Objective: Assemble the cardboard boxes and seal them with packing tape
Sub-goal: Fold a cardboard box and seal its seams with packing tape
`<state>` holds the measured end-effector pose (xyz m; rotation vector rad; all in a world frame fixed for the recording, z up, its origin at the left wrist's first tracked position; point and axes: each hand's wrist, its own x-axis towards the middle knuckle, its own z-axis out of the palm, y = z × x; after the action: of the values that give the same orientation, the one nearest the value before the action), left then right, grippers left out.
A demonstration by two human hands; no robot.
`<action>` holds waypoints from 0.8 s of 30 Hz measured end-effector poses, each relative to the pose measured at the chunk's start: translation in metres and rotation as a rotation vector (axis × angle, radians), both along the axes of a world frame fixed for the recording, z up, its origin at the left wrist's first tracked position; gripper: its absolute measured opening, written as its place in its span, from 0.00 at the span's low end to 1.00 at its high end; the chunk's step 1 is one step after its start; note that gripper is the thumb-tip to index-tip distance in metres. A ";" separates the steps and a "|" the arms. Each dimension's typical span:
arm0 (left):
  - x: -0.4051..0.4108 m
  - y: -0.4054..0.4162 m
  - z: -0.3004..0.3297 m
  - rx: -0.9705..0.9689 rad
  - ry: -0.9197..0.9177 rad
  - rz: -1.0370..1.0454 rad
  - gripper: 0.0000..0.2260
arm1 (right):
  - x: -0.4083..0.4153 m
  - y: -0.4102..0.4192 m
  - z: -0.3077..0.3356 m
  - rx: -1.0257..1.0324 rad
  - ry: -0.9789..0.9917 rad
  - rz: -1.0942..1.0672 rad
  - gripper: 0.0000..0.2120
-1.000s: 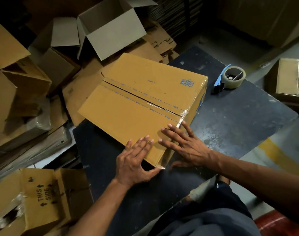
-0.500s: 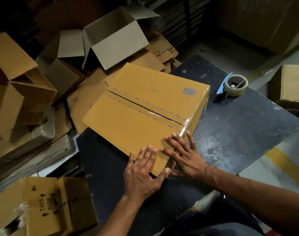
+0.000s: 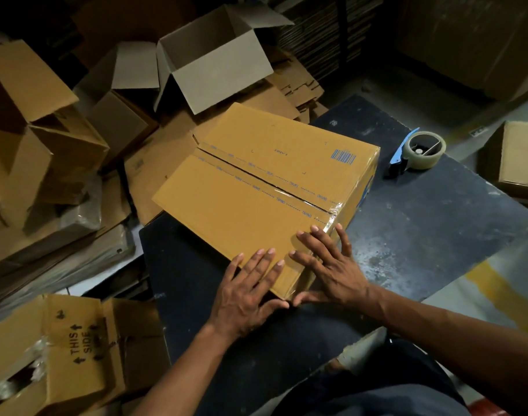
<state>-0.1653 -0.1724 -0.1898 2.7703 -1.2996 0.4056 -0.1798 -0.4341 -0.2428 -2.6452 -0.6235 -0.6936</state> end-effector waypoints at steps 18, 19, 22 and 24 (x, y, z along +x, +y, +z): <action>-0.035 -0.046 -0.019 -0.208 0.003 0.251 0.22 | -0.007 -0.009 0.021 -0.147 0.003 -0.029 0.29; -0.036 -0.048 -0.019 -0.222 0.002 0.263 0.22 | -0.006 -0.008 0.021 -0.147 -0.016 -0.025 0.30; -0.038 -0.049 -0.017 -0.230 -0.004 0.284 0.21 | -0.003 -0.011 0.024 -0.158 -0.042 -0.010 0.34; -0.039 -0.048 -0.017 -0.235 0.004 0.288 0.22 | -0.004 -0.012 0.024 -0.183 -0.031 0.017 0.35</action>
<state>-0.2046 -0.2203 -0.2067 2.7539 -0.7908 0.5295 -0.1838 -0.4457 -0.2189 -2.7971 -0.7506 -0.7044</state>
